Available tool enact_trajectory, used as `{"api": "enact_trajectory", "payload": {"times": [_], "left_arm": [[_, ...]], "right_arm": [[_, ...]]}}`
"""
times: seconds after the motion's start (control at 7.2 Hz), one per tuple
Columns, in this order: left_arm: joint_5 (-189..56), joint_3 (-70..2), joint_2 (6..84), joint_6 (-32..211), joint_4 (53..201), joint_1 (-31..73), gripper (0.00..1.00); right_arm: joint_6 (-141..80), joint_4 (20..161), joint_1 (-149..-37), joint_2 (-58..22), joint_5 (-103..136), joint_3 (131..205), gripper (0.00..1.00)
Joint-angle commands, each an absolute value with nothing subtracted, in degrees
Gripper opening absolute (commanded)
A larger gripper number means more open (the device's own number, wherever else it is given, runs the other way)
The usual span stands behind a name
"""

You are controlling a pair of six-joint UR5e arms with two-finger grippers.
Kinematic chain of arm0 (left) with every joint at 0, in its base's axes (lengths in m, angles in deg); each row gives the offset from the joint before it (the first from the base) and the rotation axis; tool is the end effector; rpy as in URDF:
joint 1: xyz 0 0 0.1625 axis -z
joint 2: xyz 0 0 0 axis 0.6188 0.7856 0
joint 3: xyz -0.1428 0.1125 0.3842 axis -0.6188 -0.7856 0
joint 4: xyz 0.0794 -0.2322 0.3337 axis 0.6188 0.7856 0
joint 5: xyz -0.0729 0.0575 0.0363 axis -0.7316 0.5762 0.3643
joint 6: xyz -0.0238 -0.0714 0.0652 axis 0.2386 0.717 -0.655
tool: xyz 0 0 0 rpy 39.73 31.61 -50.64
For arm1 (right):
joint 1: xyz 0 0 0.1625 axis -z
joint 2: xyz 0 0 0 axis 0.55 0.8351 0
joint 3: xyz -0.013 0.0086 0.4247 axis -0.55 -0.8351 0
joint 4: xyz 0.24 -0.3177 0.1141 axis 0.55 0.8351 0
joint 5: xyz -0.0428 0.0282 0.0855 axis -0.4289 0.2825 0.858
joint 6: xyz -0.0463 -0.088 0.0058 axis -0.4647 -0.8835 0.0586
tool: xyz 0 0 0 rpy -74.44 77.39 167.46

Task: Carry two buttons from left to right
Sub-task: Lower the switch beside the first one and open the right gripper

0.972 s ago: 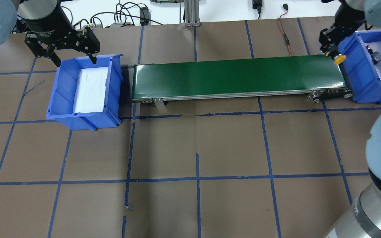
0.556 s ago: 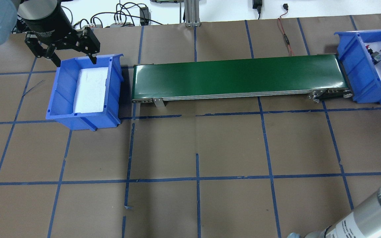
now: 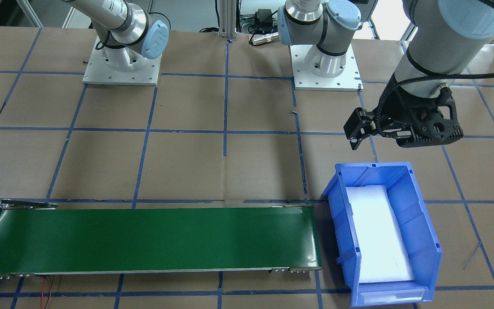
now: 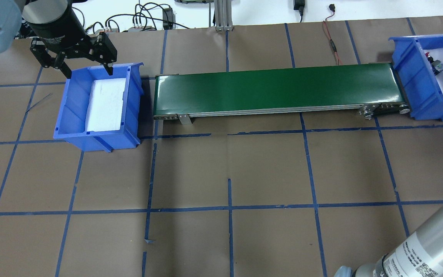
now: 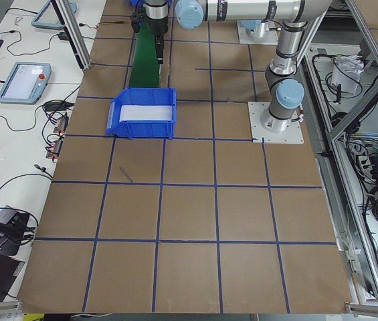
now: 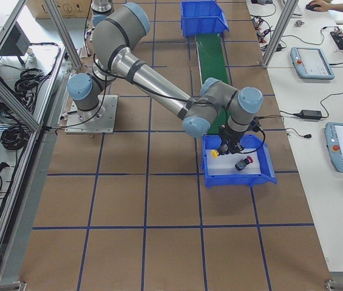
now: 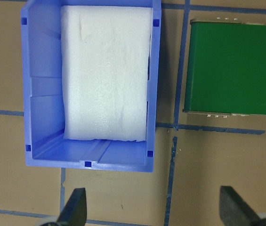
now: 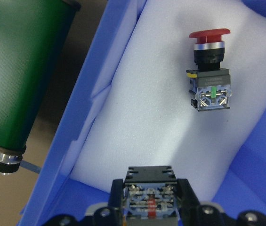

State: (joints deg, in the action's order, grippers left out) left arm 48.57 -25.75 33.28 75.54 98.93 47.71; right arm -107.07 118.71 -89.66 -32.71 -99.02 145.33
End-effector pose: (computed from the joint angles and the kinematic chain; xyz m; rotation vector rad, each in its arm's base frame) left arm -0.0881 -0.5595 0.4803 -0.1268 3.0817 -0.0156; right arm -0.2927 -0.6711 0.3102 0.7076 -3.0331 -0.0534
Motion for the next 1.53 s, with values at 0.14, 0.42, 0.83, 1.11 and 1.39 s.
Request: {"api": "enact_trajectory", "payload": {"times": [0.14, 0.42, 0.83, 1.11, 1.39], "left_arm": [[48.56, -26.13, 32.88, 75.44, 99.01, 47.47, 1.0], [48.65, -26.22, 32.79, 75.44, 99.01, 47.47, 1.0], [48.73, -26.83, 35.07, 74.74, 98.13, 47.64, 1.0], [48.64, -27.71, 32.46, 73.51, 98.21, 48.26, 1.0], [48.65, -28.07, 33.32, 72.09, 97.87, 48.17, 1.0]], "right_arm": [[-106.95, 119.81, -89.71, -36.29, -98.4, 142.96, 0.06], [-106.95, 121.91, -89.79, -38.75, -97.35, 142.43, 0.06], [-106.95, 124.02, -90.15, -40.87, -96.9, 142.34, 0.06], [-106.69, 124.03, -90.15, -40.79, -96.9, 142.25, 0.19], [-106.95, 122.98, -90.15, -40.7, -96.9, 142.16, 0.82]]}}
